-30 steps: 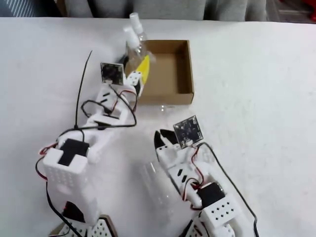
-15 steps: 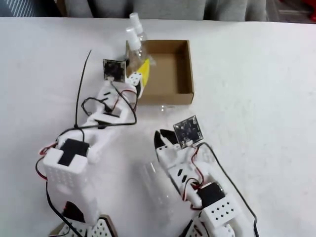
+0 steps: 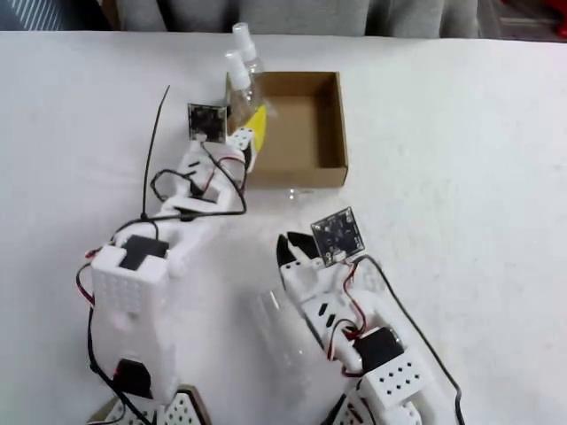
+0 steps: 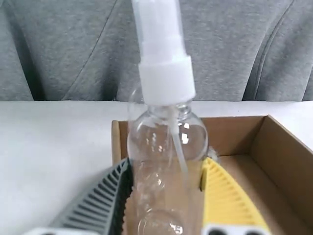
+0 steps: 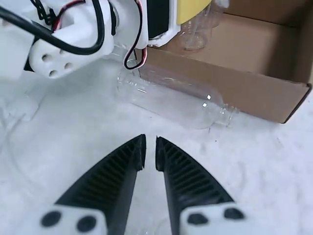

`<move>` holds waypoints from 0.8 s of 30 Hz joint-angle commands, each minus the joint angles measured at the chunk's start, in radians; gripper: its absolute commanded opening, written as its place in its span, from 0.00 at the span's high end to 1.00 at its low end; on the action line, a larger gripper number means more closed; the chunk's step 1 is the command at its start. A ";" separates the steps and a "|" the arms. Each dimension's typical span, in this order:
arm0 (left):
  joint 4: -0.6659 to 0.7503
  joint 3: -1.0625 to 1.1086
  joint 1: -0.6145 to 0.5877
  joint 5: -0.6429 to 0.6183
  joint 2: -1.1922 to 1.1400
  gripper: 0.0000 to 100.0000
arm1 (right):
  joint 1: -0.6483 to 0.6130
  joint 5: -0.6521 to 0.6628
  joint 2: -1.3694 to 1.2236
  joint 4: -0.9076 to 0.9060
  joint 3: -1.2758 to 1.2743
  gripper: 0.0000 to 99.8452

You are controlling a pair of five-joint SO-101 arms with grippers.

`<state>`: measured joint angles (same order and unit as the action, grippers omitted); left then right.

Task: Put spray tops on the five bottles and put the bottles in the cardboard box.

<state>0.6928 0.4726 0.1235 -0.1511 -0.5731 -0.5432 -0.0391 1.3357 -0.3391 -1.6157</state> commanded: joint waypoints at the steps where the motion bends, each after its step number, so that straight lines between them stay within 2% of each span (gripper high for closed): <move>1: 0.003 -0.058 -0.013 0.012 0.007 0.98 | 0.007 0.009 0.007 0.007 0.008 0.98; 11: 0.009 -0.069 -0.013 0.014 0.005 0.98 | 0.007 0.009 0.007 0.007 0.008 0.98; 15: 0.078 -0.069 -0.013 0.014 0.004 0.98 | 0.007 0.009 0.007 0.007 0.008 0.98; 24: 0.083 -0.077 -0.013 0.014 -0.004 0.98 | 0.007 0.009 0.005 0.007 0.008 0.98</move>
<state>0.7403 0.4664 0.1220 -0.1511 -0.5823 -0.5432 -0.0391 1.3357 -0.3391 -1.6157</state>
